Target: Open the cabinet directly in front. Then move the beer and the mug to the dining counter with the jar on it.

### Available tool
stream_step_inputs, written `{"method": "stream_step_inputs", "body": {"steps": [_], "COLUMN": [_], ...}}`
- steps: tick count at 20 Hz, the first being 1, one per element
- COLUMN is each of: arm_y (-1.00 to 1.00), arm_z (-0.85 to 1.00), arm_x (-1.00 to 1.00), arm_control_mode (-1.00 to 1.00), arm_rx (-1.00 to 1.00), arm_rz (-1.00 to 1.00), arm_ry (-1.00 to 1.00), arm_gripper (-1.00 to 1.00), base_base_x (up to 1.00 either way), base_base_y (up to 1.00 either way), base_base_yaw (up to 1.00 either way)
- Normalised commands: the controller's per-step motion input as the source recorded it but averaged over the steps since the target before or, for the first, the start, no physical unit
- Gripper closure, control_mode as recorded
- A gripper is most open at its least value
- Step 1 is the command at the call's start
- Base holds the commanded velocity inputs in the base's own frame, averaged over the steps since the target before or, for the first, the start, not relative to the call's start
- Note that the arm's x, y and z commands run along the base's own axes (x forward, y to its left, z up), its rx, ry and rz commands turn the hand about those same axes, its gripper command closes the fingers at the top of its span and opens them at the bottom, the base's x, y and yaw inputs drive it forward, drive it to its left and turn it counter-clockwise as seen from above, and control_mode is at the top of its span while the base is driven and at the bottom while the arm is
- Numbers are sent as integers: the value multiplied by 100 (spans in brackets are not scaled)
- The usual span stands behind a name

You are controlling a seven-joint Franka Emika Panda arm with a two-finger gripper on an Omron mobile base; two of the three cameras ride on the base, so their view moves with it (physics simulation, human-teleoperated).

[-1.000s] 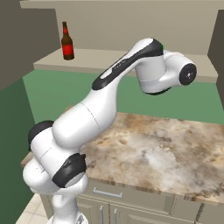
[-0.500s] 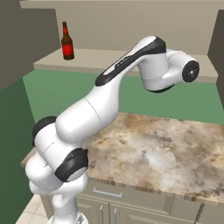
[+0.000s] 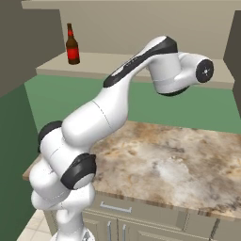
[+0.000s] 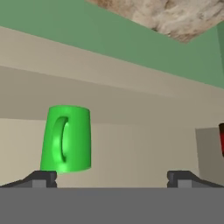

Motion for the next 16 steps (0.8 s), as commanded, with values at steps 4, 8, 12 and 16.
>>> {"method": "stream_step_inputs", "body": {"steps": [4,8,12,16], "arm_y": [0,0,0,0], "arm_z": [-2,0,-1,-3], "arm_x": [14,17,22,21], "arm_control_mode": [-100,-100,-100,-100], "arm_rx": [0,0,0,0], "arm_rz": [0,0,0,0], "arm_ry": [3,1,1,2], "arm_gripper": [-100,-100,-100,-100], "base_base_x": [0,0,0,0], "base_base_y": [0,0,0,0], "base_base_yaw": [0,0,0,0]}}
